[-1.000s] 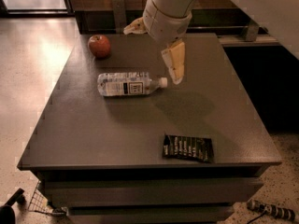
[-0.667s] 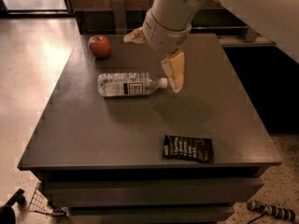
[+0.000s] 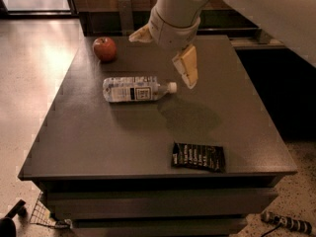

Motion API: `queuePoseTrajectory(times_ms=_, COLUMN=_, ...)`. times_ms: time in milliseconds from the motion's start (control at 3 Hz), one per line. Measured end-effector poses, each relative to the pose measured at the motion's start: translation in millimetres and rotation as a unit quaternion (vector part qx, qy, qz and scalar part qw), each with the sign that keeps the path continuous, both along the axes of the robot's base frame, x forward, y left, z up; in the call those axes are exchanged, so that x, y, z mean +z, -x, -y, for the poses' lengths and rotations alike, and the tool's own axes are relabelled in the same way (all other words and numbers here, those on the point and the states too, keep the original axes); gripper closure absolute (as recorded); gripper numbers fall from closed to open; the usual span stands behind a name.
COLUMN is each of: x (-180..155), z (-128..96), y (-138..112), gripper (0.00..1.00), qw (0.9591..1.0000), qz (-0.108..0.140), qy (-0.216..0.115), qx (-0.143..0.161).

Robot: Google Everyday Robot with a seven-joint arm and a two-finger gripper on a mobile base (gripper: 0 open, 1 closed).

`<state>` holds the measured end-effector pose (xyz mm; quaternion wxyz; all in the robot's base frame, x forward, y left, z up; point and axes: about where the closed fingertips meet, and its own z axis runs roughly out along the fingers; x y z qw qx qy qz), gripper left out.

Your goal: Place blue plastic bottle upright

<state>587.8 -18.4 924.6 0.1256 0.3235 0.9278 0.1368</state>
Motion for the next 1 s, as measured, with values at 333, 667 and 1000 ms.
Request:
queuePoseTrajectory(times_ms=333, x=0.8, z=-0.5, y=-10.1, gripper=0.0, qw=0.9974, qz=-0.018, qy=-0.055, qx=-0.042)
queuePoseTrajectory(times_ms=667, x=1.6, z=-6.8, y=-15.3, gripper=0.0, qw=0.9913, qz=-0.033, qy=-0.108, qx=-0.068)
queuePoseTrajectory(times_ms=1000, x=4.9, z=-16.7, y=-26.2, gripper=0.0, qw=0.9908, qz=-0.033, qy=-0.111, qx=-0.07)
